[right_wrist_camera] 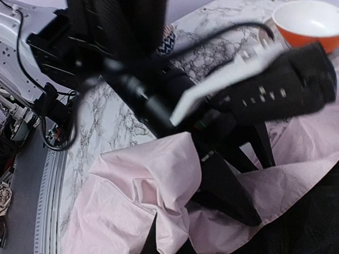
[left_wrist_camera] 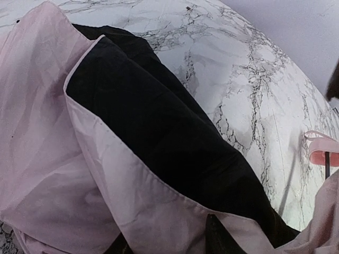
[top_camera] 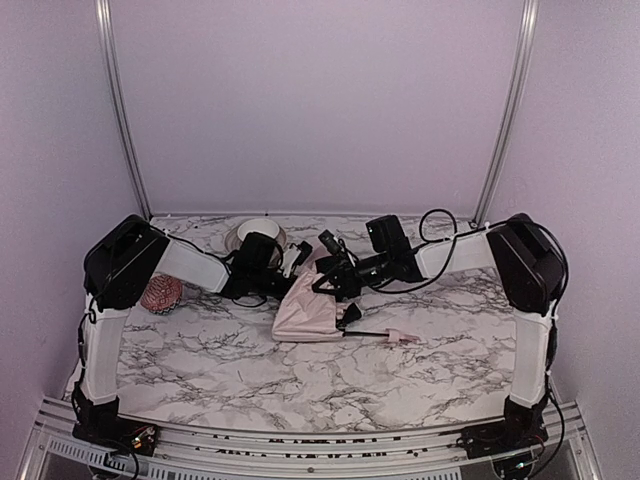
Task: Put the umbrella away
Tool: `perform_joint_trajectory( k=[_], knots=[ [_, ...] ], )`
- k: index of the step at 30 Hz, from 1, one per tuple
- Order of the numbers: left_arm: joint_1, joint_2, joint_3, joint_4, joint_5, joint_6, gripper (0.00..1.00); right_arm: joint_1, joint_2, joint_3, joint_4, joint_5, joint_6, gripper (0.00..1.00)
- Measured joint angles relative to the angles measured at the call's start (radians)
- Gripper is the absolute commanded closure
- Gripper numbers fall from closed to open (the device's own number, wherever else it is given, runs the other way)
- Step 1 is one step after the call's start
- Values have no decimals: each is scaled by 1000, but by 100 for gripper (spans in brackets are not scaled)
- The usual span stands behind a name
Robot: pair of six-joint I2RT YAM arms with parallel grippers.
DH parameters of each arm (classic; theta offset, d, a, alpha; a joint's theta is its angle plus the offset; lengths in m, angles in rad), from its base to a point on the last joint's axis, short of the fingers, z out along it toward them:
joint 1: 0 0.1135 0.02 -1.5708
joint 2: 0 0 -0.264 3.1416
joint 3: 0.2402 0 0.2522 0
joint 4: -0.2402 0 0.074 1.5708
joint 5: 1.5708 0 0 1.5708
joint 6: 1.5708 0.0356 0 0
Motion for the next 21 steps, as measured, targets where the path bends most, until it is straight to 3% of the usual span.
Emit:
perform_joint_trajectory(
  k=[6, 16, 21],
  knots=[
    [0, -4, -21, 37, -9, -31, 61, -6, 152, -16, -5, 18, 1, 100],
    [4, -51, -69, 67, -93, -80, 35, -5, 175, -73, 11, 8, -54, 100],
    [14, -177, -112, 52, -132, -34, 35, -5, 184, -68, -6, 3, -95, 100]
  ],
)
